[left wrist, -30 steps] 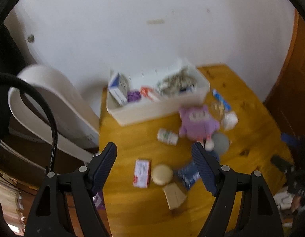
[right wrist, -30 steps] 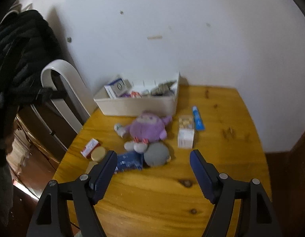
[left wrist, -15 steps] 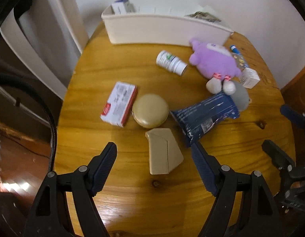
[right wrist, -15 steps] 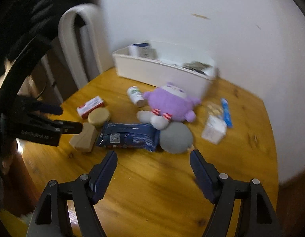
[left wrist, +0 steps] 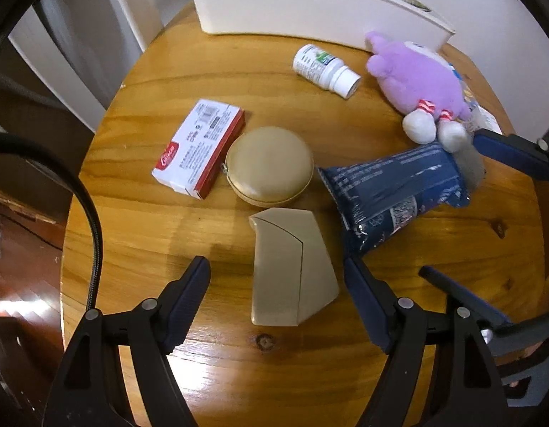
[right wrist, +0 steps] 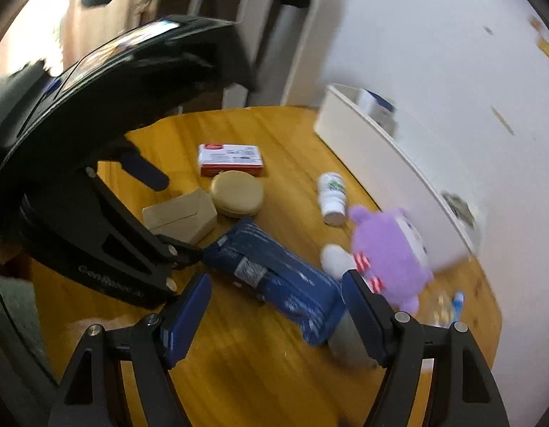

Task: Organize objects
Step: 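Withdraw both grippers from the tray toward the remaining table items, then grasp the beige folded case with the left gripper while the right gripper grasps the blue snack bar, then carry the beige case and blue snack bar up over the white tray, then lower the beige case and snack bar into the tray and open both grippers, then withdraw both grippers from the tray toward the medicine box and gold compact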

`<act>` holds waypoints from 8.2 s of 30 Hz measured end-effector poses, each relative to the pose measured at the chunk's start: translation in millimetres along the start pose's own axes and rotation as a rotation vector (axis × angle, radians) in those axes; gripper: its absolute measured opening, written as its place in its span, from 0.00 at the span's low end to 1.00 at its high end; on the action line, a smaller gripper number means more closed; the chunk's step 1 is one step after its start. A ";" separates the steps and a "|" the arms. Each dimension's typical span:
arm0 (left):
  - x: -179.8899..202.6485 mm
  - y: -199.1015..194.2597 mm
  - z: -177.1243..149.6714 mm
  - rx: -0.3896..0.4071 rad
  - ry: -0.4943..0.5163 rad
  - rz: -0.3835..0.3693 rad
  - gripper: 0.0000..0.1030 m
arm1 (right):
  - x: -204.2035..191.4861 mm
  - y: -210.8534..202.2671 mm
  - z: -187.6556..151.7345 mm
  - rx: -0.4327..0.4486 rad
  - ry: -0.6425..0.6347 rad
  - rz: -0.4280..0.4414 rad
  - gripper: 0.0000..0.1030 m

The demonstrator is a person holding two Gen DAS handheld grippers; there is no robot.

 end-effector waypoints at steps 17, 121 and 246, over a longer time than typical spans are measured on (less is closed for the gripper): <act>4.5 -13.6 -14.5 0.055 0.046 0.035 0.55 | 12.1 41.0 3.0 -0.121 -0.078 0.067 0.56; 20.5 -59.8 -80.7 0.403 1.302 -0.494 0.65 | 4.8 -80.8 -65.6 0.271 0.727 0.260 0.51; -86.4 -151.2 58.3 0.520 0.405 -0.098 0.79 | 55.4 -112.6 13.0 0.340 0.790 -0.099 0.63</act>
Point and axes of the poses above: each gripper's, at about its wrist camera, not at the fingertips, and y roughly the way its jaws point, x to its right, z to its top, the point moved 1 cm from there along y, roughly the way its jaws point, and after that the axes turned 11 degrees about z, right-handed, at the moved point
